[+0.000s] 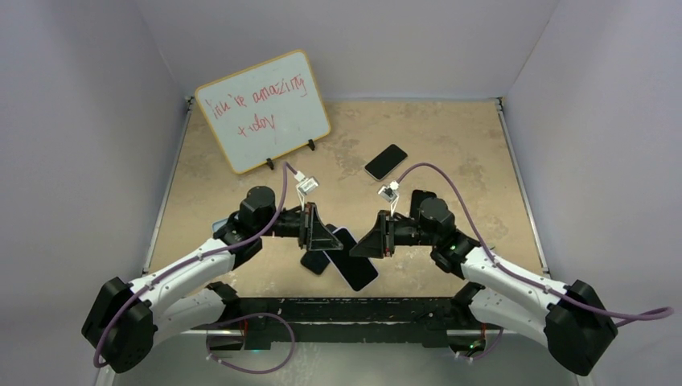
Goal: Put the phone into the phone case
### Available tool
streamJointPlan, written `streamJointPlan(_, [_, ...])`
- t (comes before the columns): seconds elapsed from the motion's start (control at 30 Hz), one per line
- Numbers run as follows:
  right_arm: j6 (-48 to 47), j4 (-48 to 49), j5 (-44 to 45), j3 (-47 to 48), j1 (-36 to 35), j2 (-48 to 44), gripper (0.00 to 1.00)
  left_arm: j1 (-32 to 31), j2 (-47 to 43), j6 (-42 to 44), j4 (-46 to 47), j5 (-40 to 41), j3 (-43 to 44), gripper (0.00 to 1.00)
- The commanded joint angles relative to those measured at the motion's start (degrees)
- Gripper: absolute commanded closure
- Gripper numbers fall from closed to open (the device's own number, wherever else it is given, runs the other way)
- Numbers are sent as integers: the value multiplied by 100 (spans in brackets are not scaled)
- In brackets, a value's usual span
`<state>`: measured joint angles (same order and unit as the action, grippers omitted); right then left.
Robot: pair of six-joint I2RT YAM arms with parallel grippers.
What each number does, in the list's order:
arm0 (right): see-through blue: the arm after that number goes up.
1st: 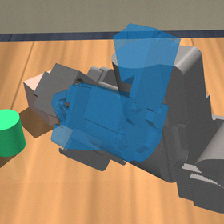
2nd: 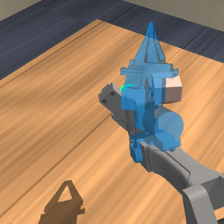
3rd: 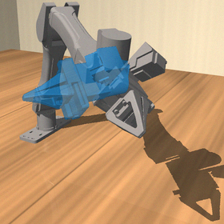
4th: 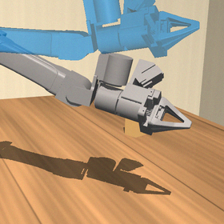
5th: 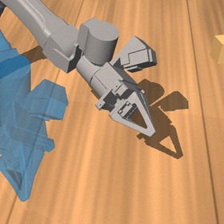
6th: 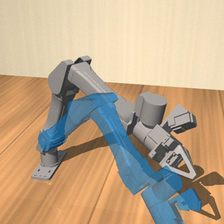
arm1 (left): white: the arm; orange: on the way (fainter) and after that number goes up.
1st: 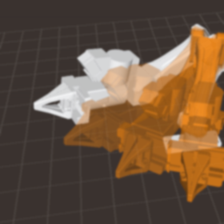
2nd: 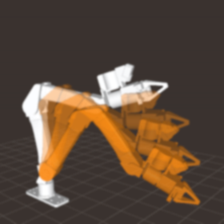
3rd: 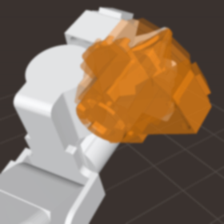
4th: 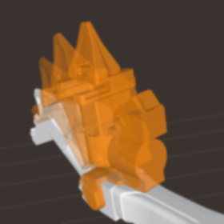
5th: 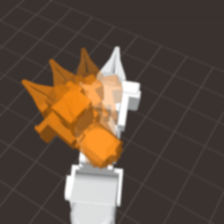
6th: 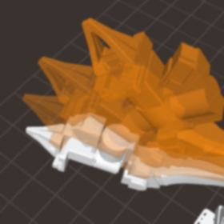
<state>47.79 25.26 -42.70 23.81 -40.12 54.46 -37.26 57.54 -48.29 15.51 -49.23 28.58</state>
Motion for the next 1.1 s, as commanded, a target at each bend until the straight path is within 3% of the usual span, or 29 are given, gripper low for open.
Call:
streamJointPlan(0.0, [335, 944, -309, -90, -7, 106, 78, 11, -35, -43, 580, -54, 320, 100])
streamJointPlan(0.07, [470, 1053, -75, -153, -13, 49, 95, 20, -76, -130, 553, 54, 352, 85])
streamJointPlan(0.1, [578, 1112, 19, -184, -16, 8, 100, 31, -126, -181, 510, 127, 365, 73])
streamJointPlan(0.17, [853, 1237, 342, -266, -12, -122, 100, 84, -248, -298, 419, 300, 368, 56])
streamJointPlan(0.3, [1630, 1553, 1448, -494, -7, -490, 100, 148, -653, -602, 94, 907, 256, 41])
streamJointPlan(0.43, [2288, 2069, 2471, -773, -6, -753, 100, 146, -939, -1245, 107, 1338, -137, 36])
streamJointPlan(0.7, [2790, 2771, 3753, -842, -5, -715, 100, 142, -651, -2415, 1955, 1232, -1069, 33])
streamJointPlan(0.83, [2782, 2890, 3878, -618, -5, -333, 100, 145, -147, -2738, 2925, 984, -1142, 34])
streamJointPlan(0.97, [2821, 3152, 3653, -530, -5, 45, 100, 142, 235, -2797, 3205, 983, -1136, 46])
streamJointPlan(1.07, [2827, 3217, 3689, -569, -5, 146, 100, 148, 386, -2806, 3352, 978, -1108, 71])
